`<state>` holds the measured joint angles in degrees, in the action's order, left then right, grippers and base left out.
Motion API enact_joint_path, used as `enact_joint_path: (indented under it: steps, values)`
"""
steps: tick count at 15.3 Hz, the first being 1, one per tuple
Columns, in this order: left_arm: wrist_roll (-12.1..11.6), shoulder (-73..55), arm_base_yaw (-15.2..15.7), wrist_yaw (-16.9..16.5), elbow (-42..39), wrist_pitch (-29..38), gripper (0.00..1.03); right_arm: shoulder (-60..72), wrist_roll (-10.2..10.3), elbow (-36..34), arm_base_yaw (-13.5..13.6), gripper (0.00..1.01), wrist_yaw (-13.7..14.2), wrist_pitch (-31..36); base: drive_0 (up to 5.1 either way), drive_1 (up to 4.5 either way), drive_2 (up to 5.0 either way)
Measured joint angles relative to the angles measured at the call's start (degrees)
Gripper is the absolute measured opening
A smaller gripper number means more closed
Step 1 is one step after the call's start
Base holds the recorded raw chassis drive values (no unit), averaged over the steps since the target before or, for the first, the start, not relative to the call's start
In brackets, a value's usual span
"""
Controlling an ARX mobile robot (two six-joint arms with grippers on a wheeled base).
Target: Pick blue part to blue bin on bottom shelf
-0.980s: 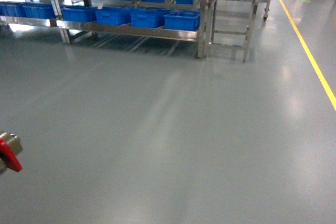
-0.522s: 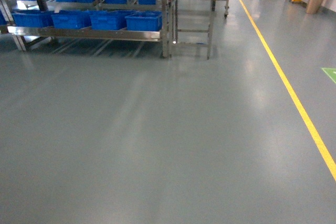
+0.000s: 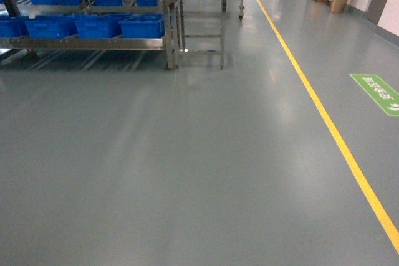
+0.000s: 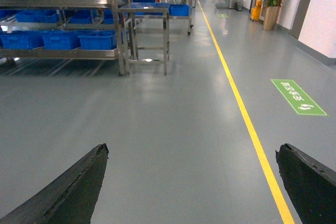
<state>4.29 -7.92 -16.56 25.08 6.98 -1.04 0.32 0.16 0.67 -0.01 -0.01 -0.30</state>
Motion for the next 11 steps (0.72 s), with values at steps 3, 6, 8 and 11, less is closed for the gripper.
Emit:
enact_joint_path:
  steps: [3,6,8,11]
  values:
    - [0.0,0.1,0.0,0.0,0.0,-0.2,0.44,0.0,0.0,0.0,0.0,0.98,0.0,0.0,-1.6,-1.63,-1.6]
    - [0.0,0.1,0.0,0.0,0.0,0.0,0.44,0.0,0.0,0.0,0.0,0.98,0.0,0.0,-1.6,-1.63,-1.6]
    - [0.0,0.0,0.0,0.1,0.0,0.0,0.44,0.0,0.0,0.0,0.0,0.98,0.0,0.1,-1.6,-1.63,-1.6]
    - [0.0,0.0,0.0,0.0,0.0,-0.1,0.44,0.0,0.0,0.0,0.0,0.98,0.0,0.0,-1.6,-1.63,-1.6]
